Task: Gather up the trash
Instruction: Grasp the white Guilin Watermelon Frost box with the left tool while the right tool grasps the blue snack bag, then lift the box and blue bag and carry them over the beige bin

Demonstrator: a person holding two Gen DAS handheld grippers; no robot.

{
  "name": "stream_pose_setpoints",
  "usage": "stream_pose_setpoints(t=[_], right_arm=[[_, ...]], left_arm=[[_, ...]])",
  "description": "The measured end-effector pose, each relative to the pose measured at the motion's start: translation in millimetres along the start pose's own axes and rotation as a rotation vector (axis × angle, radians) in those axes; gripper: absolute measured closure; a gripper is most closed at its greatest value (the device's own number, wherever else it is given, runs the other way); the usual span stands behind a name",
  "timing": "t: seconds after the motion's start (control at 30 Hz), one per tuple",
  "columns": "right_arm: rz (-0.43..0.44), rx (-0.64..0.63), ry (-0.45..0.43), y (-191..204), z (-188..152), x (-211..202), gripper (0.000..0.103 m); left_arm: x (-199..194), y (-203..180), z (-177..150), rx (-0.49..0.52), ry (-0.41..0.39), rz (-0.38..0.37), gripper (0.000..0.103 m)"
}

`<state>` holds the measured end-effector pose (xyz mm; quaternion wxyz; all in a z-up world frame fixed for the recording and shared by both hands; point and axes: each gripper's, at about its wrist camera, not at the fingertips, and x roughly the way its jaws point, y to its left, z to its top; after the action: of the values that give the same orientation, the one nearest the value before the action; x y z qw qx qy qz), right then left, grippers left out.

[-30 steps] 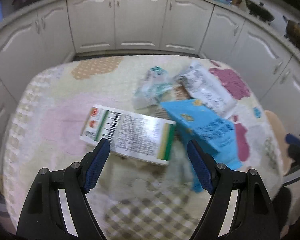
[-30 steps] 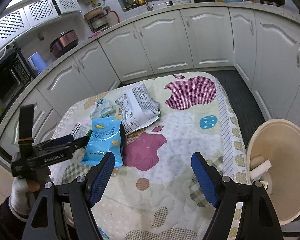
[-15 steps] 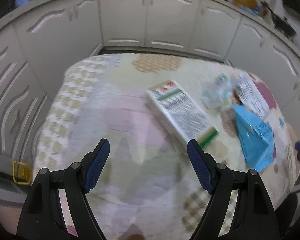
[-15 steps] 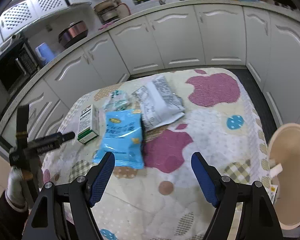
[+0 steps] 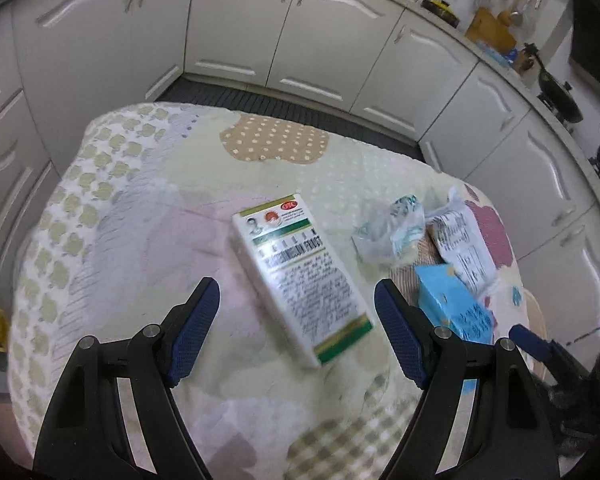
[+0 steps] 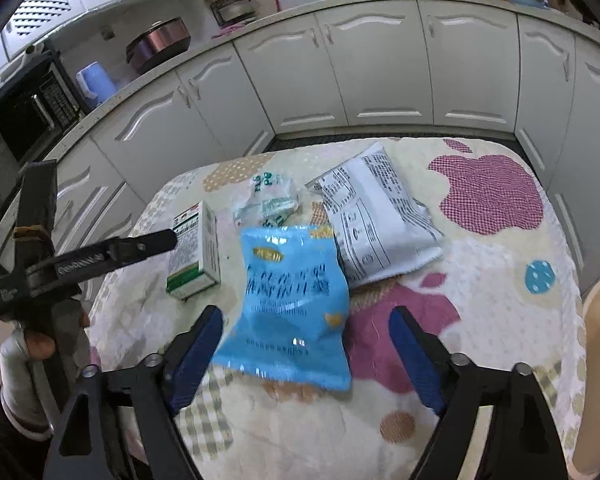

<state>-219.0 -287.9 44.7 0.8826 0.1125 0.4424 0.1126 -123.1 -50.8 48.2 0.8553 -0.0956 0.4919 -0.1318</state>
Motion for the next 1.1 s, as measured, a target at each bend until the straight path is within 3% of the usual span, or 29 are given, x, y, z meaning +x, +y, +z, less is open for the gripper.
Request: stream_pose_setpoints(t=[0.33, 0.4, 0.5, 0.7, 0.93, 1.1], right_arm=[[0.018, -0.039, 0.117, 12.5, 9.3, 51.7, 0.016], [0.035, -0.020, 0.121, 6.8, 3.5, 56.4, 0.031], [0.065, -0.034, 0.087, 3.8, -2.0, 46.8, 0.042], [0.096, -0.099, 0.052, 8.8, -18.1, 18.3, 0.045], [0.094, -0.118, -0.010, 11.9, -27.1, -15.9, 0.045], [0.057, -0.123, -0.045, 10.2, -31.0, -33.6, 0.045]], left_arm=[[42.9, -14.5, 10.6, 0.048, 0.055, 0.088, 0.024], [50.7, -13.4, 8.1, 0.054, 0.078, 0.083, 0.024], [48.1, -10.6, 5.4, 0.066, 0.056, 0.070, 0.031], [30.0, 0.9, -3.6, 0.082, 0.053, 0.031, 0.050], [-4.0, 1.8, -25.8, 0.094, 0.037, -0.011, 0.053], [-27.2, -21.8, -44.0, 0.152, 0.010, -0.031, 0.053]])
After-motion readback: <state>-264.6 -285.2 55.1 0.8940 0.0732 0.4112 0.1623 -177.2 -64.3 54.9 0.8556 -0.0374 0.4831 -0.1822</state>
